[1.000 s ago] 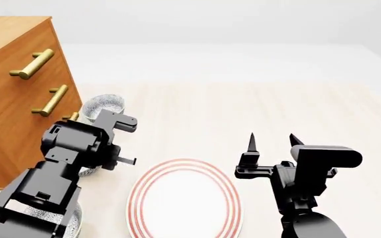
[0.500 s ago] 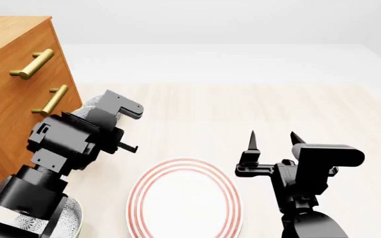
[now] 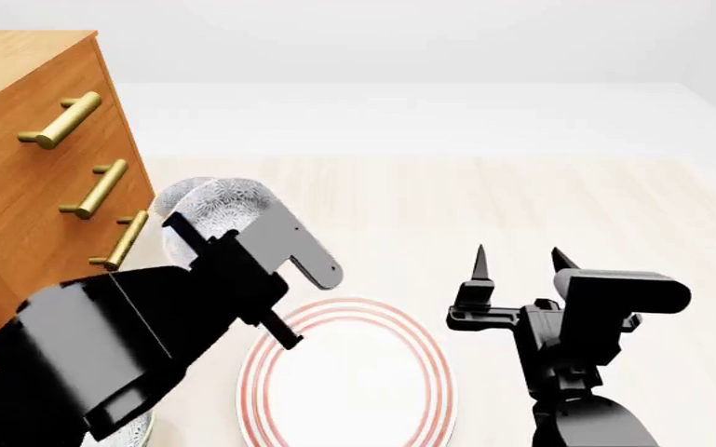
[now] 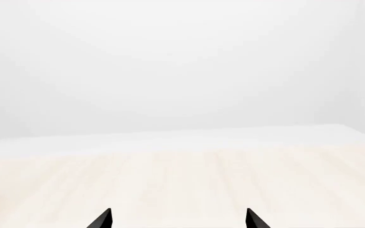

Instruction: Put the bowl in the middle on the plate.

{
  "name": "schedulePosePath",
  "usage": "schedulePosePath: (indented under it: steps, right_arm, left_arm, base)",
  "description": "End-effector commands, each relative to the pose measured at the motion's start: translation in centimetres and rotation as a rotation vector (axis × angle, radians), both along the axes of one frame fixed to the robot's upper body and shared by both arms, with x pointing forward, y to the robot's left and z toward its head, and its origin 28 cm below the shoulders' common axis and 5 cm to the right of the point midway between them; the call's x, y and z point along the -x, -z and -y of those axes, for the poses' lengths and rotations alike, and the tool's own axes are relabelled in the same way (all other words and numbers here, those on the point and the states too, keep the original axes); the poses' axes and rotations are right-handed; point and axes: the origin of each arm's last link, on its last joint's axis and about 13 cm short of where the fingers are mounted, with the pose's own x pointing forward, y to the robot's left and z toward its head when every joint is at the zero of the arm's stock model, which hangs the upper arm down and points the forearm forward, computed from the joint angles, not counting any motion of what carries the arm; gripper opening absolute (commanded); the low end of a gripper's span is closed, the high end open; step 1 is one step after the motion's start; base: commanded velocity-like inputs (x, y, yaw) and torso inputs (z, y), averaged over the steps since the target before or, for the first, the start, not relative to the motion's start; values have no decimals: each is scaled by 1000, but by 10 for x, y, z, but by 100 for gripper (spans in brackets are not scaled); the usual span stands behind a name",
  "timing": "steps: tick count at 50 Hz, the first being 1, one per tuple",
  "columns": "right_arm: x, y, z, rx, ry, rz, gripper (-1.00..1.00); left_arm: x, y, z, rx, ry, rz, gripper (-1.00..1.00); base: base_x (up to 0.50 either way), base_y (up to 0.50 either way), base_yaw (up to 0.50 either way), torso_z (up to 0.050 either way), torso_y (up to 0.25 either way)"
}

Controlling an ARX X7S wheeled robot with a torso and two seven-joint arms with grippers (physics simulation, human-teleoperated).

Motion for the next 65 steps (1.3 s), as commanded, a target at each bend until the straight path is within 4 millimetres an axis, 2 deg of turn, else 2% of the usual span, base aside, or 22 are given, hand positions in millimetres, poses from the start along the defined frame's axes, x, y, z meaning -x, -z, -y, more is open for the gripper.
schedulePosePath:
  steps: [1,23,35,65]
  right_arm:
    - [-2,1,0,0,3,-5,100]
    - [-3,0,0,3,6,-6,100]
    - [-2,-2,0,6,5,-2,100]
    - [-1,-1,0,-2,11,1,100]
  left_arm:
    - [41,-3,10,-104,194,72,-100]
    - [81,5,34,-257,566,70,-100]
    - [81,7,36,-316,639,15,-100]
    - [74,17,41,-358,661,-43,-100]
  base:
    - [0,0,0,0,0]
    - [0,0,0,0,0]
    - [0,0,0,0,1]
    - [0,0,0,0,0]
